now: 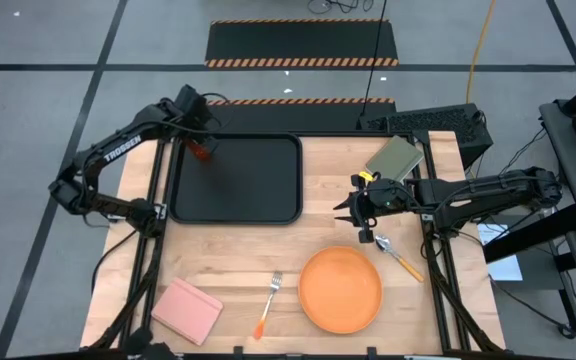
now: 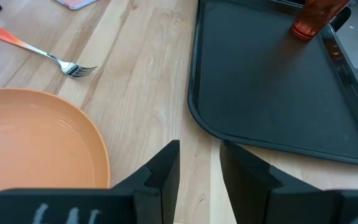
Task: Pick and place plate/cup/fork/spoon on tray
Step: Put the orange cup on the black tray, then put the orange plate on the black tray
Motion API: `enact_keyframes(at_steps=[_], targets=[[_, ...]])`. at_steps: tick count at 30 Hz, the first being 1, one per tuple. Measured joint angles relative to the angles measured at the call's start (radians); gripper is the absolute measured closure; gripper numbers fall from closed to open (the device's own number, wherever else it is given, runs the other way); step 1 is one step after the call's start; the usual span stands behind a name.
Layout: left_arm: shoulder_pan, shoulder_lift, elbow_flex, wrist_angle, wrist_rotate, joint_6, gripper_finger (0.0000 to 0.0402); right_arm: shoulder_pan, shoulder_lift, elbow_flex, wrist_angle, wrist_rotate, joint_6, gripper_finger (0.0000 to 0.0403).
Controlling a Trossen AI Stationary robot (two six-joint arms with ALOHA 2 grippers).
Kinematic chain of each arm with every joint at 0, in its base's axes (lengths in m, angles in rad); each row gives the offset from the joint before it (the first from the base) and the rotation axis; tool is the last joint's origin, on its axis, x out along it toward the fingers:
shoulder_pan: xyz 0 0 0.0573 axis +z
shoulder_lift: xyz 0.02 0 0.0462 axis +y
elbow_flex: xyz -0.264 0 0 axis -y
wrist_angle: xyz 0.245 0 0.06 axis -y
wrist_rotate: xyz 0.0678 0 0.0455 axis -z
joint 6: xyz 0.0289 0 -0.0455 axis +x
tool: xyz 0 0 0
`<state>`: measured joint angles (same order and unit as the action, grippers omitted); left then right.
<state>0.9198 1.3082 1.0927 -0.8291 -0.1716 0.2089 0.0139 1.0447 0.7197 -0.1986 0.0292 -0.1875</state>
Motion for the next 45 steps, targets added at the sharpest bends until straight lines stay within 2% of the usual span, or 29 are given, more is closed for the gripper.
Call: enact_keyframes(at_steps=[4,11,19,24,29,33,36,45], targets=[[-0.015,-0.016,0.001,-0.027,-0.043,0.002,0.0352,0.0,0.0,0.0,0.0,0.0,0.0,0.0293],[-0.028,-0.079,0.001,-0.057,-0.048,-0.012,0.0352,0.0,0.0,0.0,0.0,0.0,0.0,0.0293],[-0.082,-0.241,0.011,-0.06,-0.044,-0.05,0.0352,0.0,0.0,0.0,0.001,0.0,0.012,0.0293],[-0.166,-0.338,0.012,-0.091,0.003,-0.111,0.0352,0.0,0.0,0.0,0.018,0.001,0.049,0.0293],[-0.332,-0.397,0.012,-0.131,0.041,-0.189,0.0353,0.014,0.001,0.0,0.031,0.001,0.167,0.0293],[-0.508,-0.419,0.012,-0.11,0.041,-0.244,0.0353,0.088,0.007,0.0,0.011,0.004,0.308,0.0293],[-0.646,-0.418,0.012,-0.065,0.021,-0.295,0.0353,0.189,0.014,0.0,0.001,0.059,0.413,0.0293],[-1.034,-0.306,-0.003,0.116,-0.153,-0.361,0.0353,0.563,0.019,-0.001,-0.004,0.291,0.75,0.0293]])
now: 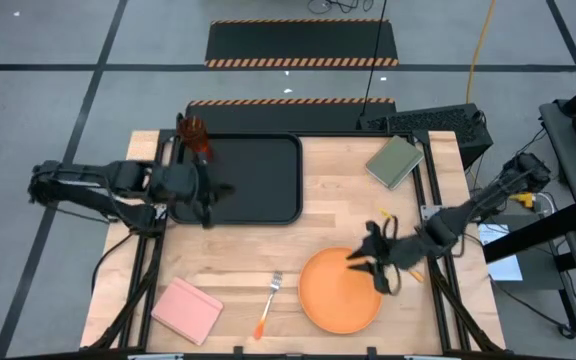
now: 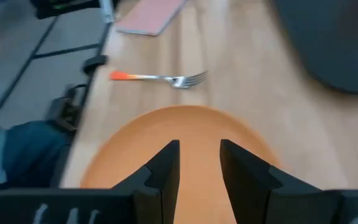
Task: Pick and place plate/cup/fork/spoon on tray
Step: Put the orange plate on the black tray
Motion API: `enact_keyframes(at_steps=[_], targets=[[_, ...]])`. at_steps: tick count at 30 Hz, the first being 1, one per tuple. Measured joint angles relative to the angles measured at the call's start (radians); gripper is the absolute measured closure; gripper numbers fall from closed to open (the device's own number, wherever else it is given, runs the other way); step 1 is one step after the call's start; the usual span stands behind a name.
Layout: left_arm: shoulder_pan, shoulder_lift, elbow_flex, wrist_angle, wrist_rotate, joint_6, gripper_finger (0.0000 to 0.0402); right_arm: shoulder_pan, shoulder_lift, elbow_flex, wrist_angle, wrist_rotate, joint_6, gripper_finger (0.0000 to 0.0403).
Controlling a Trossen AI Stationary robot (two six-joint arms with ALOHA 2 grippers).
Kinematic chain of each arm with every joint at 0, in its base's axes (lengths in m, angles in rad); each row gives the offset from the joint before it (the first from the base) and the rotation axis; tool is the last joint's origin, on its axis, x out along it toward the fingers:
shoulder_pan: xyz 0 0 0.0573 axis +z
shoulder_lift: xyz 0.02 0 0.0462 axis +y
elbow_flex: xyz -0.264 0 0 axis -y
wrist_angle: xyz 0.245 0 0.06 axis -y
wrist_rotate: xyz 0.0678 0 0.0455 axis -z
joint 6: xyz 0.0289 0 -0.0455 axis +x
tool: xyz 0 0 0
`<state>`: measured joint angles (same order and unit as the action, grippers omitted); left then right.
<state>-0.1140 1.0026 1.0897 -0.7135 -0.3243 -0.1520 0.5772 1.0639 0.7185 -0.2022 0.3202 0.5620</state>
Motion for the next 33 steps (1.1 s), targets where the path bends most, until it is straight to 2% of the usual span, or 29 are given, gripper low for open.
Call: enact_keyframes(at_steps=[2,6,12,16,20,29,33], targets=[[-0.065,0.037,0.0,0.035,-0.032,-0.01,0.0353,0.076,0.013,0.0,-0.001,0.046,0.042,0.0293],[-0.164,0.114,0.0,0.118,-0.075,-0.014,0.0353,0.184,0.059,0.0,-0.007,0.06,0.096,0.0293],[-0.249,0.233,0.0,0.281,-0.08,0.01,0.0353,0.296,0.16,0.009,-0.016,-0.082,0.142,0.0293],[-0.271,0.294,0.0,0.394,-0.079,0.092,0.0353,0.342,0.223,0.049,-0.019,-0.134,0.154,0.0293],[-0.279,0.316,0.0,0.464,-0.079,0.103,0.0353,0.383,0.274,0.127,-0.062,-0.17,0.154,0.0293],[-0.279,0.316,0.0,0.479,-0.079,0.086,0.0353,0.463,0.423,0.307,-0.298,-0.193,0.203,0.0293],[-0.279,0.316,0.0,0.465,-0.079,0.079,0.0353,0.473,0.483,0.344,-0.345,-0.188,0.149,0.0293]])
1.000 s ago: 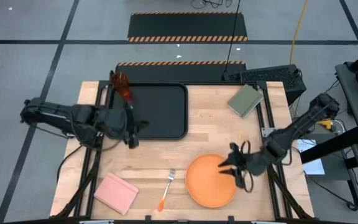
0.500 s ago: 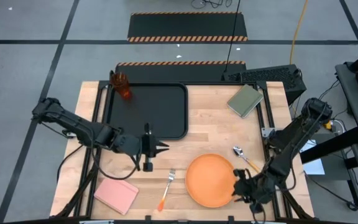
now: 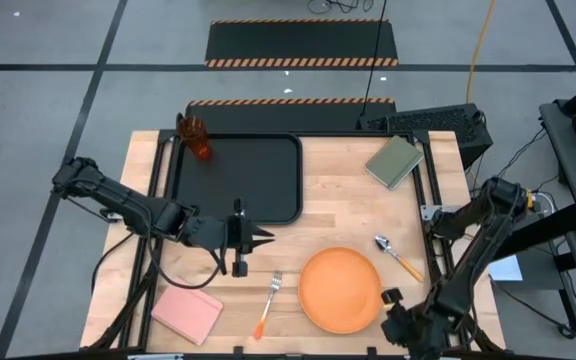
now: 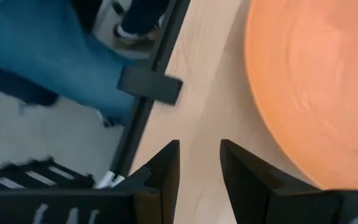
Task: Pick and place plate/cup/fork/spoon on tray
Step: Put the orange plate on the black tray
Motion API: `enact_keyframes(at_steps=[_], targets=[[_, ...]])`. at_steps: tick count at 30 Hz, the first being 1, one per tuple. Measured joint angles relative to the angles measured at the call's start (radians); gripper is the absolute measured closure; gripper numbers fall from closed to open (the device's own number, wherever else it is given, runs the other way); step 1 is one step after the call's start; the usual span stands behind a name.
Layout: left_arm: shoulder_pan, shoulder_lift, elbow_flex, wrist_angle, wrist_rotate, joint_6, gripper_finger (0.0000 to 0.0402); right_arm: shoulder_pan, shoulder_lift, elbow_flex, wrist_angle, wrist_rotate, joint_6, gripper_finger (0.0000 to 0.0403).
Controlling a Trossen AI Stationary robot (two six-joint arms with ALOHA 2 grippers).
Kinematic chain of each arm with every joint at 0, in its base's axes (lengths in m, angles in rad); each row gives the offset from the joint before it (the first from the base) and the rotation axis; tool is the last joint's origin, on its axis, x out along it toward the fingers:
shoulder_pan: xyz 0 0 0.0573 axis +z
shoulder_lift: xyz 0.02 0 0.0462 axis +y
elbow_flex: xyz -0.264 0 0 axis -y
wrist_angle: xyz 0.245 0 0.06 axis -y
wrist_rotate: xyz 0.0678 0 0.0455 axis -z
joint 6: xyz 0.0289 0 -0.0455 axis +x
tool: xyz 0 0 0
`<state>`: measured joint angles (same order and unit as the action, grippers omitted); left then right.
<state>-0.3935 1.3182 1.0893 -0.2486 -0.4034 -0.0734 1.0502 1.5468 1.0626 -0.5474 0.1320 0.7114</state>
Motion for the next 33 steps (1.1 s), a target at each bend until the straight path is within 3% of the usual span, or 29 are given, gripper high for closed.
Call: enact_keyframes(at_steps=[9,21,33], targets=[[0.0,0.0,0.0,-0.01,0.0,-0.003,0.0353,-0.031,0.037,0.011,-0.023,0.154,-0.218,0.0284],[0.0,0.0,0.0,-0.01,0.0,-0.006,0.0353,-0.071,0.039,-0.064,0.01,0.124,-0.255,0.0235],[0.0,0.0,0.0,-0.009,0.0,-0.002,0.0353,-0.095,0.039,-0.164,0.132,0.075,-0.358,0.0285]])
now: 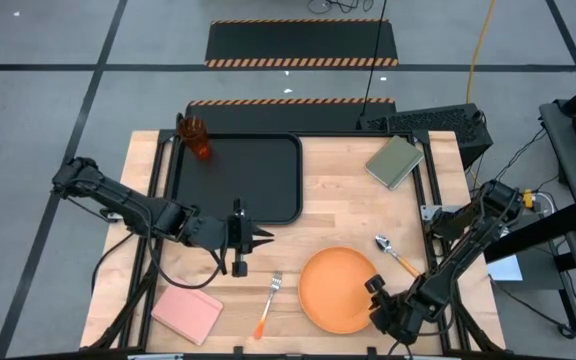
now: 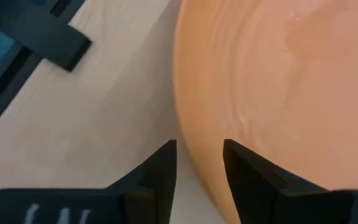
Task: Pick and place plate/cup/fork/spoon on tray
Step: Put the orange plate on the black tray
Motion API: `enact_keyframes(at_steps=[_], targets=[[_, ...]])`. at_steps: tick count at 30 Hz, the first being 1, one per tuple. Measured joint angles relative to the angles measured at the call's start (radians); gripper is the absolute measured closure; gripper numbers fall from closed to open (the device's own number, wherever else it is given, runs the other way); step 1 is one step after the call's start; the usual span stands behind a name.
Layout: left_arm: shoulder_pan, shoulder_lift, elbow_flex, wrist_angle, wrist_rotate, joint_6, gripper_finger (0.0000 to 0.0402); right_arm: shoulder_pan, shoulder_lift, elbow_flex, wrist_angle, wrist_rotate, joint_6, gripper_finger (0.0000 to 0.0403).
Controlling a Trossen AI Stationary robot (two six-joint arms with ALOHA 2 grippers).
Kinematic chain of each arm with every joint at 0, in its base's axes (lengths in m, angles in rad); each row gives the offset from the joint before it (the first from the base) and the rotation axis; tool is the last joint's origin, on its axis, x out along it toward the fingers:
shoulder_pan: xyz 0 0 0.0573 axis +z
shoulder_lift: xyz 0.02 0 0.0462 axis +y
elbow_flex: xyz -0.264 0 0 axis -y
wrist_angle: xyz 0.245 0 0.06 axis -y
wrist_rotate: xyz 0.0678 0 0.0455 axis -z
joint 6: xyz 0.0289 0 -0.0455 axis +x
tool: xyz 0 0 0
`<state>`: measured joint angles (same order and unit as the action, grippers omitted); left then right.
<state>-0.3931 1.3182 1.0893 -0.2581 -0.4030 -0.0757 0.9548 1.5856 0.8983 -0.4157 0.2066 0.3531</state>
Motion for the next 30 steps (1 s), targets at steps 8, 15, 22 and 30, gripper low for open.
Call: enact_keyframes(at_steps=[8,15,22,30], targets=[[0.0,0.0,0.0,0.0,0.0,0.002,0.0353,-0.026,0.0,0.0,-0.002,-0.003,-0.058,0.0352],[0.0,0.0,0.0,-0.001,0.0,0.002,0.0353,-0.047,-0.001,0.0,0.0,-0.028,-0.089,0.0398],[0.0,0.0,0.0,-0.001,0.0,0.002,0.0353,-0.051,-0.014,0.011,-0.015,-0.023,-0.113,0.0401],[0.0,0.0,0.0,-0.001,0.0,0.048,0.0353,-0.059,-0.024,0.135,-0.134,0.095,-0.178,0.0402]])
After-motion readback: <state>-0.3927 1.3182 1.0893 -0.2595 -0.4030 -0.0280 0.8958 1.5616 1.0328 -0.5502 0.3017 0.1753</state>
